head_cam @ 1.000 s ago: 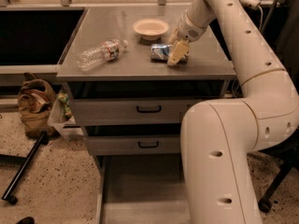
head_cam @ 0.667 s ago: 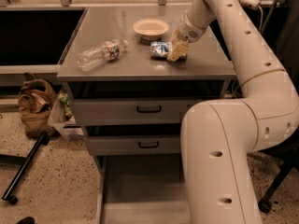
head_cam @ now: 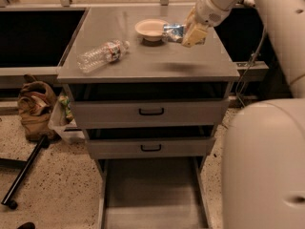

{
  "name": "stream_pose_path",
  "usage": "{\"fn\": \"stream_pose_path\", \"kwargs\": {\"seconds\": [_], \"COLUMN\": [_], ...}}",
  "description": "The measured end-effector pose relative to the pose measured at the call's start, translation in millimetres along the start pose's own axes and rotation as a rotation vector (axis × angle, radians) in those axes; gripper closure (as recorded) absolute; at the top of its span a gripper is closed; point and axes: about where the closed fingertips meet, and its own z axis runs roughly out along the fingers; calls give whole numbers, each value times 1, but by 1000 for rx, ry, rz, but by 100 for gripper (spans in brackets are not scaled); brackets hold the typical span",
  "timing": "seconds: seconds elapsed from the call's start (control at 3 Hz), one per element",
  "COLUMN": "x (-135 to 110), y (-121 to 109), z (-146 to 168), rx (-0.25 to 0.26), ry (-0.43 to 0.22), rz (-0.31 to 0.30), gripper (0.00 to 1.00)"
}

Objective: Place redbull can into bottom drawer

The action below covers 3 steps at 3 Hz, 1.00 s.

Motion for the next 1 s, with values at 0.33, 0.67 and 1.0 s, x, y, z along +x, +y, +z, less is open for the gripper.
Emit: {"fn": "stream_pose_path", "kwargs": {"seconds": [0.33,0.67,1.0], "x": [-17,-16,-12], "y": [5,24,50], "z": [-63,-98,-99], "rx": [157,278,363], "ry": [-37,-57,-63], "rz": [-16,-8,20], "gripper": [100,100,100]}}
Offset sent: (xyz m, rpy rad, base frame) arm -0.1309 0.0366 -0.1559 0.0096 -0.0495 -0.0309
